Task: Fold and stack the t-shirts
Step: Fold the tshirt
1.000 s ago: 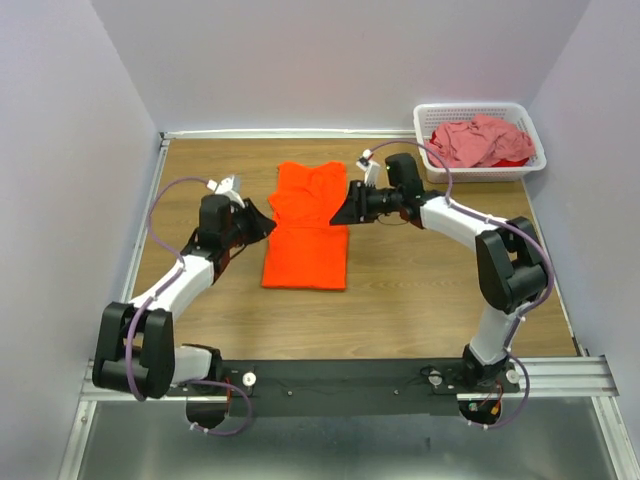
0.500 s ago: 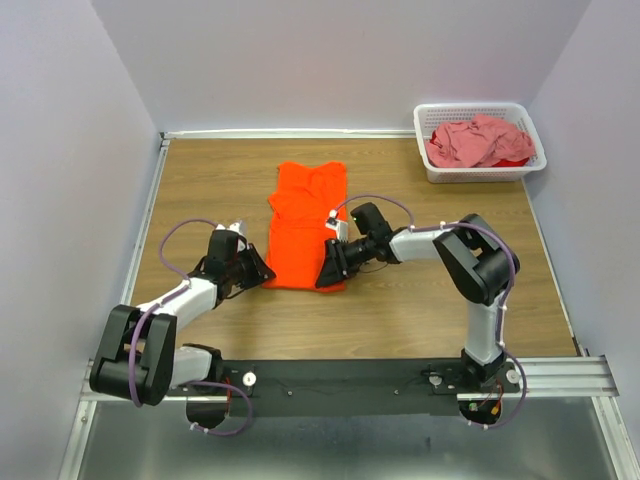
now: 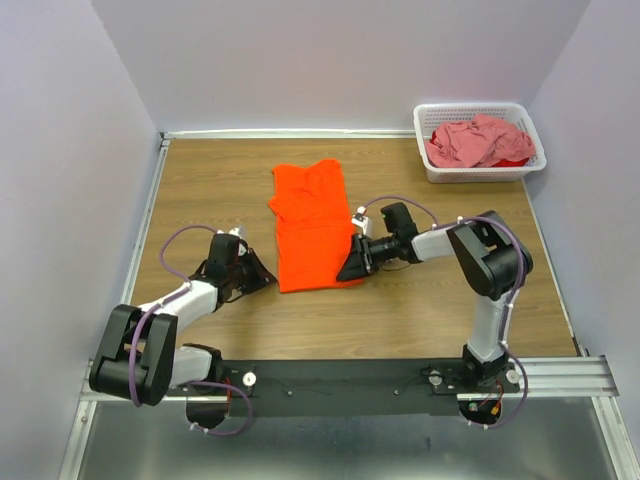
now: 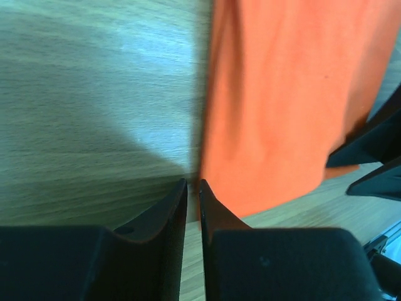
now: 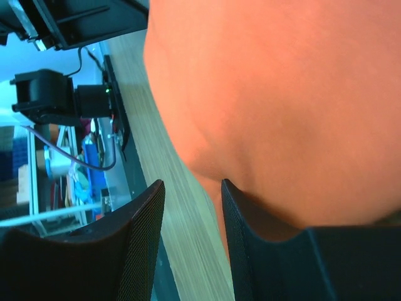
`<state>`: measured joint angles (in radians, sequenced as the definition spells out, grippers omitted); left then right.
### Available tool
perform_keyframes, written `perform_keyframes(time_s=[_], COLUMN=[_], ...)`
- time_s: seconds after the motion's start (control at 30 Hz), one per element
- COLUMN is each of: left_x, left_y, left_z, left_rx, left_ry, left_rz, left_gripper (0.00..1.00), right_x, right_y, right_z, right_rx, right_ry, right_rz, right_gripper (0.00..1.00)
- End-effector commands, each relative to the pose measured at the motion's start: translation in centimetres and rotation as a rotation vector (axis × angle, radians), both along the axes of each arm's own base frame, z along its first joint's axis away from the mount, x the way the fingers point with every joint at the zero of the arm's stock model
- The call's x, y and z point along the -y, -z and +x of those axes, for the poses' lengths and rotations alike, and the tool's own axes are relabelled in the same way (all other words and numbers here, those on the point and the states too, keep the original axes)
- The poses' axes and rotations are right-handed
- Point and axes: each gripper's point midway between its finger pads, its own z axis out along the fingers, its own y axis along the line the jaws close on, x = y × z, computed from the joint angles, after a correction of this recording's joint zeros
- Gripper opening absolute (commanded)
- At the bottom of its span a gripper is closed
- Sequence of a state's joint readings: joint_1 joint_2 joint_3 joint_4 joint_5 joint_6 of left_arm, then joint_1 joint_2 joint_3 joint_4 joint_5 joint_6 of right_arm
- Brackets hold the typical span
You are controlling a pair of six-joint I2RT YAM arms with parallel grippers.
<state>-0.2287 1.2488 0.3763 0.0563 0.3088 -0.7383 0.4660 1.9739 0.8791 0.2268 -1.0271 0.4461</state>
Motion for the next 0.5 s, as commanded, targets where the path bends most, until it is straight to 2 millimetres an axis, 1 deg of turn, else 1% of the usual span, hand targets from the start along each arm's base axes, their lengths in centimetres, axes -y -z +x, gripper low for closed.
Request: perform_keyframes(time_s=[0.0, 0.07, 0.1, 0.17, 0.2, 0.27, 0.3, 0.37, 0.4, 0.43, 0.47], left_x=[0.2, 0.2, 0.2, 0.1, 0.1, 0.2, 0.5, 0.9, 1.2, 1.6, 1.7], left_y=[-0.9, -1.7, -3.0, -4.0, -5.0, -5.8, -6.7, -7.5, -8.4, -9.0, -8.5], left_z=[-0.3, -0.1, 0.6, 1.0, 1.5, 1.9, 2.4, 3.3, 4.1, 5.3, 5.6], left_rx=[0.008, 0.027, 0.070, 0.099, 0.133, 0.163, 0.191, 0.233, 0.257, 0.281, 0.272], left_ry=[0.021, 0.018, 0.014, 0.008, 0.007, 0.014, 0.019, 0.036, 0.040, 0.048, 0.051], left_rz=[0.005, 0.020, 0.021, 0.035, 0.033, 0.036, 0.032, 0.024, 0.017, 0.012, 0.012], left_gripper=[0.21, 0.23, 0.24, 0.27, 0.29, 0.32, 0.32, 0.33, 0.33, 0.33, 0.33], right_x=[2.9, 2.7, 2.5, 2.3, 2.2, 2.2, 2.2, 2.4, 2.5, 2.5, 2.6], right_y=[3.1, 1.6, -0.1, -2.2, -3.7, -5.0, -6.1, -6.8, -6.9, -7.1, -7.0], right_z=[0.2, 0.6, 1.1, 2.1, 2.9, 3.8, 4.9, 6.3, 7.2, 8.8, 9.6], right_rx=[0.001, 0.020, 0.063, 0.103, 0.150, 0.174, 0.208, 0.218, 0.228, 0.233, 0.232], right_ry=[0.076, 0.079, 0.090, 0.117, 0.145, 0.183, 0.217, 0.259, 0.284, 0.313, 0.326], right_rz=[-0.184, -0.172, -0.157, -0.141, -0.138, -0.140, -0.141, -0.143, -0.154, -0.157, -0.161], right_gripper=[0.50, 0.50, 0.50, 0.50, 0.50, 0.50, 0.51, 0.51, 0.51, 0.51, 0.51])
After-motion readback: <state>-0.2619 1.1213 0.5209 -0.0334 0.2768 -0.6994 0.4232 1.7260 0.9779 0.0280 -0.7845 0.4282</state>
